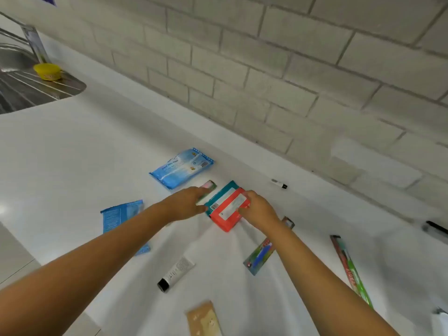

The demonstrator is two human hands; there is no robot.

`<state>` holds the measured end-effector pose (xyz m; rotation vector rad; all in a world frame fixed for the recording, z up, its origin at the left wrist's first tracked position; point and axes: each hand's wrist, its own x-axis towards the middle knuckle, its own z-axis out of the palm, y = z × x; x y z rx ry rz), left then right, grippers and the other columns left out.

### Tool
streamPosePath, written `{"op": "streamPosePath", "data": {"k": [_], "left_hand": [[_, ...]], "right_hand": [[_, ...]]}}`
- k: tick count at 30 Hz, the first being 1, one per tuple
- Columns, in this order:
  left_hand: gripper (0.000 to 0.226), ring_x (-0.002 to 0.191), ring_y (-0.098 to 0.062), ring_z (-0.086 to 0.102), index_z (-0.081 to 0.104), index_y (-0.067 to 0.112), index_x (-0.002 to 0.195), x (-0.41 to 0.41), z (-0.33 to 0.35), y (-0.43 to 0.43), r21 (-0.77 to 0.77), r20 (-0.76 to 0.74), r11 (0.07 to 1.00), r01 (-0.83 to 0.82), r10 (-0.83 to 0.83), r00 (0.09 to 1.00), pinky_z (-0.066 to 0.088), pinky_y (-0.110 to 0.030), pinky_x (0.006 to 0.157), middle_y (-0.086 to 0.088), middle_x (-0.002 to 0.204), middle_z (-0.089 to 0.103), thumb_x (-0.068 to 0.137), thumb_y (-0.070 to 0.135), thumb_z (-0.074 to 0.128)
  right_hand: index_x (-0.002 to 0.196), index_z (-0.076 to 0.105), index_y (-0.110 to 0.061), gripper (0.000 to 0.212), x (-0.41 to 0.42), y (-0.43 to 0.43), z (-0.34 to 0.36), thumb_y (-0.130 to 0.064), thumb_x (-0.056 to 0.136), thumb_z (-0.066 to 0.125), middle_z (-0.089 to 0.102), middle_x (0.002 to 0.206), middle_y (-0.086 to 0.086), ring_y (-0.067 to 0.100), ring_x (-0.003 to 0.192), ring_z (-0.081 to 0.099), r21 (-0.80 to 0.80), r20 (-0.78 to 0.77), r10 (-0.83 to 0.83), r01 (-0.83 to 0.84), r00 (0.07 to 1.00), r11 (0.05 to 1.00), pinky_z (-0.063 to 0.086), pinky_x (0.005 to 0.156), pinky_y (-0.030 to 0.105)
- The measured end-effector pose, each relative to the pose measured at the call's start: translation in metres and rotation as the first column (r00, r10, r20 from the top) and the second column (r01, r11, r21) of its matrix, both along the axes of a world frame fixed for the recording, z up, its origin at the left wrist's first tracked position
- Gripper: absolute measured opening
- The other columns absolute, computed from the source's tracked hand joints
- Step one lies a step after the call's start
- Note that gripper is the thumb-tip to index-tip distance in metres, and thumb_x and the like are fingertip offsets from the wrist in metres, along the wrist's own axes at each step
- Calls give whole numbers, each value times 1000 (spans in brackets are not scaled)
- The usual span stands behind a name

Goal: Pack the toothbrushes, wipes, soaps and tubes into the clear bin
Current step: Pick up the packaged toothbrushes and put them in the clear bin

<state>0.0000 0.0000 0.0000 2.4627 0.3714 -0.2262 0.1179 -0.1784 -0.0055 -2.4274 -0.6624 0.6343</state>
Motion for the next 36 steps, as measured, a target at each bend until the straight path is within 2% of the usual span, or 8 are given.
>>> {"op": "streamPosePath", "data": {"k": [11, 16, 19, 22, 24, 29, 33, 36], "left_hand": [[56, 125, -24, 48, 29, 22, 144, -1, -15, 24, 22, -26, 1000, 0, 1, 1000, 45, -36, 99, -9, 146, 40, 92, 32, 50], [55, 124, -22, 47, 32, 23, 143, 2, -20, 32, 7, 21, 1000, 15, -15, 1000, 43, -34, 97, -7, 144, 42, 92, 31, 51], [55, 126, -23, 45, 32, 25, 143, 3, -21, 37, 6, 43, 1000, 6, -6, 999, 41, -34, 99, -5, 144, 42, 91, 32, 50], [53, 125, -23, 46, 33, 24, 142, 3, -21, 41, -11, 63, 1000, -16, 17, 998, 41, -32, 97, -5, 143, 43, 92, 32, 49], [51, 123, -23, 48, 36, 22, 141, 3, -23, 43, -10, 77, 1000, -15, 15, 997, 41, -29, 93, -7, 140, 46, 93, 31, 49], [44, 111, -25, 55, 45, 15, 135, 6, -37, 45, 29, 59, 999, -44, 43, 997, 42, -27, 84, -12, 128, 53, 93, 28, 47], [33, 92, -22, 59, 54, 13, 122, 11, -55, 45, 38, 96, 997, -65, 61, 993, 48, -28, 76, -12, 113, 61, 92, 25, 47], [37, 95, -25, 60, 51, 12, 127, 15, -60, 40, 98, 132, 991, -90, 77, 988, 49, -30, 77, -11, 111, 61, 92, 21, 47]], "right_hand": [[137, 30, -12, 80, 3, 49, -42, -38, 76, 73, 39, 135, 16, 37, 121, 45, -122, 64, -432, 437, 899, 891, 44, 97, 52], [147, 11, -14, 99, 1, 65, -47, -24, 74, 78, 31, 142, 18, 40, 122, 47, -38, 7, -544, 544, 839, 838, 47, 95, 53], [148, 7, -21, 94, 3, 72, -44, -10, 80, 72, 36, 133, 14, 32, 104, 59, 108, -152, -630, 647, 761, 755, 53, 86, 47], [147, 12, -22, 71, 6, 68, -38, -5, 92, 55, 41, 110, 4, 10, 70, 52, 242, -439, -669, 796, 600, 555, 52, 81, 41], [145, 17, -21, 62, 7, 62, -36, -4, 95, 49, 52, 108, 7, 10, 70, 53, 260, -517, -661, 836, 543, 484, 52, 79, 40], [138, 32, -10, 73, 3, 43, -35, 10, 77, 67, 59, 123, 18, 31, 105, 62, 216, -464, -694, 830, 551, 515, 53, 89, 43], [114, 56, -10, 41, -1, 26, -37, 3, 77, 70, 64, 119, 16, 33, 101, 64, 222, -558, -634, 832, 536, 508, 53, 90, 50], [117, 57, -8, 40, -3, 15, -36, 0, 80, 68, 65, 117, 16, 32, 99, 65, 240, -563, -610, 817, 557, 525, 53, 90, 49]]}}
